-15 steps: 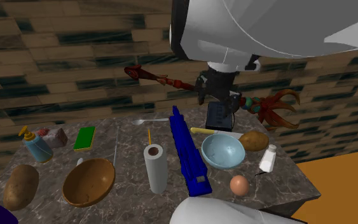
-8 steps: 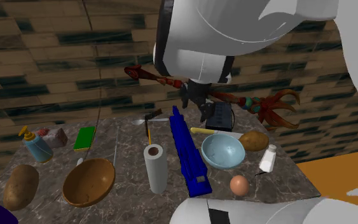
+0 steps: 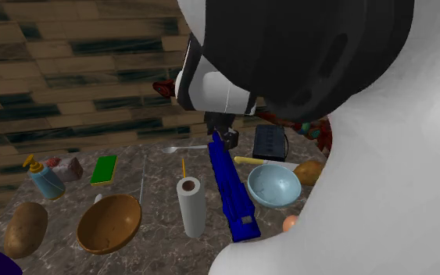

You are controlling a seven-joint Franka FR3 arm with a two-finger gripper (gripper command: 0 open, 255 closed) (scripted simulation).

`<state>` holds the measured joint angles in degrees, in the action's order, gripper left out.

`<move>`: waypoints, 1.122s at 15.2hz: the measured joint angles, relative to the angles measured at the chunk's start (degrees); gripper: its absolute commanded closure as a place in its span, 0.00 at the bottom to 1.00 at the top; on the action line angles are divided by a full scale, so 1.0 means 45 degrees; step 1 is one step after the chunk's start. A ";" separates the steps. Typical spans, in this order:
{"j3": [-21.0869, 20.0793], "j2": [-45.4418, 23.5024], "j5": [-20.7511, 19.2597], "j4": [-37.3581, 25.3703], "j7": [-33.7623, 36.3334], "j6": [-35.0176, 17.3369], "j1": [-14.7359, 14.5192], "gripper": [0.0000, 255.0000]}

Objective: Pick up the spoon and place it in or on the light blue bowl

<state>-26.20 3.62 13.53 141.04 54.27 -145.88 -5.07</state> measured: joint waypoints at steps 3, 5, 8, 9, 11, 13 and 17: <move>-0.0173 -0.1469 -0.0728 -0.0747 0.1230 -0.0861 -0.0113 0.00; -0.0145 -0.2688 -0.1551 -0.1487 0.2384 -0.1435 -0.0433 0.00; 0.0210 -0.4220 -0.2477 -0.2516 0.3733 -0.2078 -0.1043 0.00; 0.0376 -0.4718 -0.2742 -0.2953 0.4126 -0.2202 -0.1286 0.00; 0.0729 -0.5675 -0.3208 -0.3810 0.4962 -0.2451 -0.1889 0.00; 0.1107 -0.6699 -0.3546 -0.4825 0.5619 -0.2604 -0.2449 0.00; 0.1623 -0.8185 -0.3854 -0.6255 0.6314 -0.2883 -0.3160 0.00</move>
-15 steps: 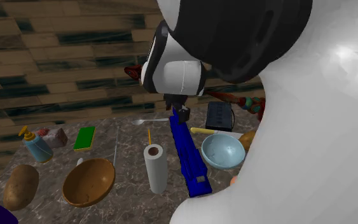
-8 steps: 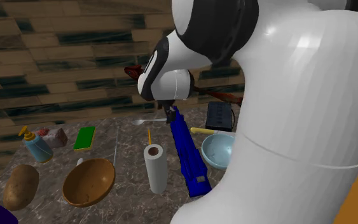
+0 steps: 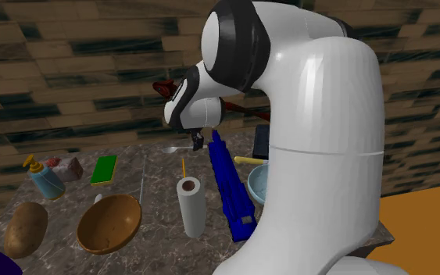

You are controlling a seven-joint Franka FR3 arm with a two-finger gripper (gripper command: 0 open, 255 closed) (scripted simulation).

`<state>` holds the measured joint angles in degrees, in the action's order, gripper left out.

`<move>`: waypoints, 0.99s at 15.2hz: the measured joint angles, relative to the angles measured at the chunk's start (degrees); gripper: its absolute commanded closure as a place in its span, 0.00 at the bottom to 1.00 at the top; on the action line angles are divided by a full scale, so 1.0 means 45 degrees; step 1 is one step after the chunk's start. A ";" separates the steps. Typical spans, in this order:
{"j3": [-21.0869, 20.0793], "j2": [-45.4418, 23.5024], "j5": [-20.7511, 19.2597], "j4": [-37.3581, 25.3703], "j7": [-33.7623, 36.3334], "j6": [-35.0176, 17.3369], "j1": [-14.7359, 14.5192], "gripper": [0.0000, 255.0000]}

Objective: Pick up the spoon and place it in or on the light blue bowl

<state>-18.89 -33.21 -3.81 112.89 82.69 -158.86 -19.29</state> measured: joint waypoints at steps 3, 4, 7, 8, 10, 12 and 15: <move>0.0188 -0.0538 -0.0131 -0.0323 0.0144 -0.0243 -0.0240 0.00; 0.0244 -0.0690 -0.0170 -0.0384 0.0183 -0.0341 -0.0312 0.00; 0.0368 -0.1102 -0.0254 -0.0704 0.0234 -0.0440 -0.0462 0.00; 0.0380 -0.1138 -0.0262 -0.0726 0.0239 -0.0455 -0.0475 0.00; 0.0390 -0.1170 -0.0268 -0.0749 0.0240 -0.0467 -0.0483 0.00; 0.0392 -0.1177 -0.0269 -0.0751 0.0241 -0.0473 -0.0486 0.00; 0.0392 -0.1176 -0.0269 -0.0751 0.0241 -0.0473 -0.0486 1.00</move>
